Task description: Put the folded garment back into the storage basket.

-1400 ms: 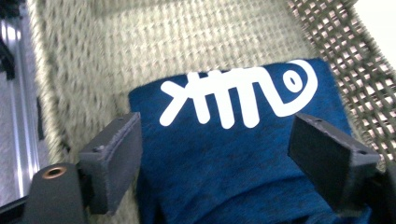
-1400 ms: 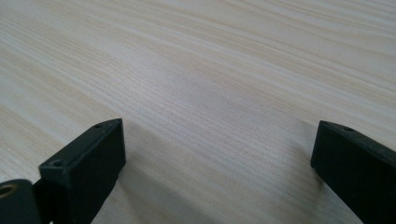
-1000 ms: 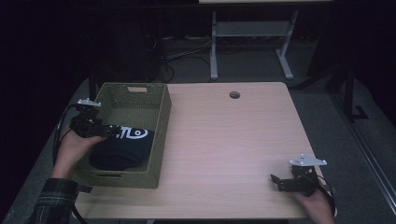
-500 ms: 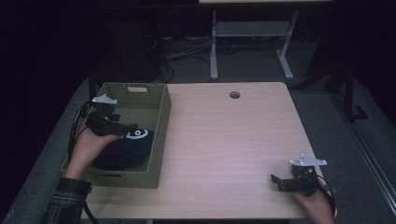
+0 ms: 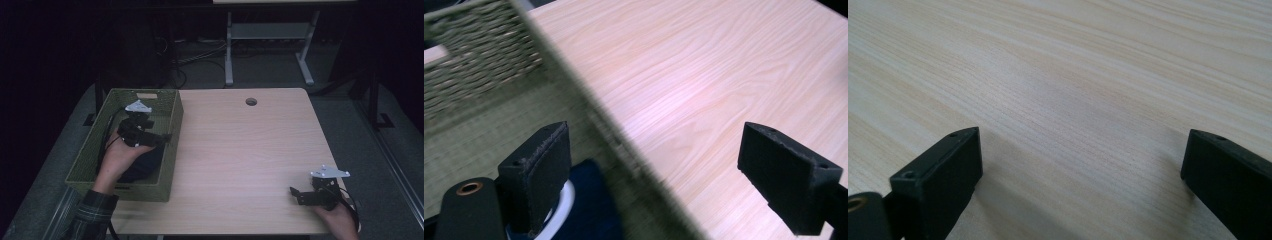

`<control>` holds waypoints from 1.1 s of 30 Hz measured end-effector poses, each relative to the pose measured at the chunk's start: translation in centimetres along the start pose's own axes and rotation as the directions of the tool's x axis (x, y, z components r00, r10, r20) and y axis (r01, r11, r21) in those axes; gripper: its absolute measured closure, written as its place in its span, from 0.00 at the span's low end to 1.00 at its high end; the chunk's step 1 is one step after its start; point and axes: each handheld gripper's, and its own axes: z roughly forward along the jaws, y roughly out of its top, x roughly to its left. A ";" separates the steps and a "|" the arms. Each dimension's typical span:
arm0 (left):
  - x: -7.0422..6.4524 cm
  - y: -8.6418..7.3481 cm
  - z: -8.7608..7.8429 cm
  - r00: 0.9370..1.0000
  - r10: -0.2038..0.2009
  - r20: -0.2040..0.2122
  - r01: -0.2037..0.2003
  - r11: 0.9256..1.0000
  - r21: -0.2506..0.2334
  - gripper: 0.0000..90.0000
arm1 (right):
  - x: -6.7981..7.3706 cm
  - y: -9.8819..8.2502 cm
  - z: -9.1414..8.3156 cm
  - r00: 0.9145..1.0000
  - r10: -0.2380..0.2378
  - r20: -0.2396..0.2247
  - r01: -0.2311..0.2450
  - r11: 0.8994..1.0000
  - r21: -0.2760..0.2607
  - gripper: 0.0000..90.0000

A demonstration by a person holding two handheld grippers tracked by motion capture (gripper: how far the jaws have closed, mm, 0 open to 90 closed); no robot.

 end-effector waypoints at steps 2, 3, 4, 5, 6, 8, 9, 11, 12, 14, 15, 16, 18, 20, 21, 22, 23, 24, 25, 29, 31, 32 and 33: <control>-0.7 0.2 0.5 1.000 0.006 0.013 -0.006 1.000 -0.005 0.15 | 0.0 0.0 0.0 1.000 0.001 0.000 -0.001 1.000 0.000 0.03; -1.3 0.3 0.9 1.000 0.010 0.017 -0.010 1.000 -0.005 0.15 | 0.0 0.0 0.0 1.000 0.002 -0.001 -0.002 1.000 -0.001 0.03; -1.6 0.4 1.1 1.000 0.013 0.021 -0.013 1.000 -0.007 0.15 | 0.0 0.0 0.0 1.000 0.002 -0.002 -0.002 1.000 -0.001 0.03; -2.0 0.5 1.4 0.999 0.024 0.030 -0.024 1.000 -0.010 0.15 | 0.0 0.0 0.0 1.000 0.000 -0.002 0.000 1.000 0.000 0.03; -2.6 0.7 1.7 0.999 0.027 0.032 -0.027 1.000 -0.015 0.15 | 0.0 0.0 0.0 1.000 -0.001 -0.002 0.001 1.000 -0.001 0.03; -3.4 0.8 2.2 0.999 0.032 0.039 -0.031 0.999 -0.026 0.15 | 0.0 0.0 0.0 1.000 0.000 -0.001 0.000 1.000 0.000 0.03; -3.7 0.9 2.3 0.999 0.029 0.043 -0.028 0.999 -0.032 0.15 | 0.0 0.0 0.0 1.000 0.000 -0.002 0.000 1.000 0.000 0.03; -4.6 1.1 2.8 0.998 0.037 0.049 -0.036 0.999 -0.032 0.15 | 0.0 0.0 0.0 1.000 0.000 -0.001 0.000 1.000 0.000 0.03; -5.0 1.1 3.1 0.998 0.042 0.051 -0.040 0.999 -0.034 0.15 | 0.0 0.0 0.0 1.000 0.000 -0.001 0.000 1.000 0.000 0.03; -6.1 1.2 3.7 0.997 0.055 0.055 -0.054 0.998 -0.029 0.15 | 0.0 0.0 0.0 1.000 0.000 -0.001 0.000 1.000 0.000 0.03; -6.4 1.2 4.0 0.997 0.060 0.058 -0.058 0.998 -0.027 0.15 | 0.0 0.0 0.0 1.000 0.000 -0.001 0.000 1.000 0.000 0.03; -7.0 1.2 4.4 0.996 0.068 0.062 -0.067 0.997 -0.025 0.15 | 0.0 0.0 0.0 1.000 0.000 -0.002 0.000 1.000 0.000 0.03; -7.7 1.1 5.0 0.995 0.072 0.074 -0.071 0.997 -0.023 0.15 | 0.0 0.0 0.0 1.000 0.000 -0.001 0.000 1.000 0.000 0.03; -8.6 1.0 5.7 0.993 0.077 0.087 -0.076 0.997 -0.023 0.15 | 0.0 0.0 0.0 1.000 0.000 -0.001 0.000 1.000 0.000 0.03; -9.0 1.0 6.0 0.993 0.080 0.092 -0.078 0.997 -0.022 0.15 | 0.0 0.0 0.0 1.000 0.001 -0.002 -0.001 1.000 0.000 0.03; -9.0 1.0 6.0 0.993 0.080 0.092 -0.078 0.997 -0.022 0.15 | 0.0 0.0 0.0 1.000 0.001 -0.002 -0.001 1.000 0.000 0.03; -9.4 0.9 6.3 0.992 0.084 0.098 -0.082 0.996 -0.022 0.15 | 0.0 0.0 0.0 1.000 0.001 -0.001 -0.001 1.000 0.000 0.03; -9.9 0.8 6.8 0.990 0.092 0.107 -0.090 0.996 -0.022 0.15 | 0.0 0.0 0.0 1.000 0.000 -0.002 0.000 1.000 0.000 0.03; -10.2 0.7 7.0 0.989 0.098 0.109 -0.096 0.995 -0.021 0.15 | 0.0 0.0 0.0 1.000 0.000 -0.002 0.000 1.000 -0.001 0.03; -11.2 0.3 8.0 0.986 0.113 0.126 -0.111 0.994 -0.016 0.15 | 0.0 0.0 0.0 1.000 0.000 0.000 0.000 1.000 -0.001 0.03; -11.6 0.1 8.5 0.984 0.117 0.132 -0.116 0.993 -0.013 0.15 | 0.0 0.0 0.0 1.000 0.000 -0.001 0.000 1.000 0.000 0.03; -11.8 -0.1 8.7 0.983 0.125 0.136 -0.125 0.992 -0.009 0.15 | 0.0 0.0 0.0 1.000 0.001 -0.001 -0.001 1.000 -0.001 0.03; -12.0 -0.2 8.9 0.982 0.129 0.139 -0.128 0.992 -0.010 0.15 | 0.0 0.0 0.0 1.000 0.000 0.000 0.000 1.000 -0.001 0.03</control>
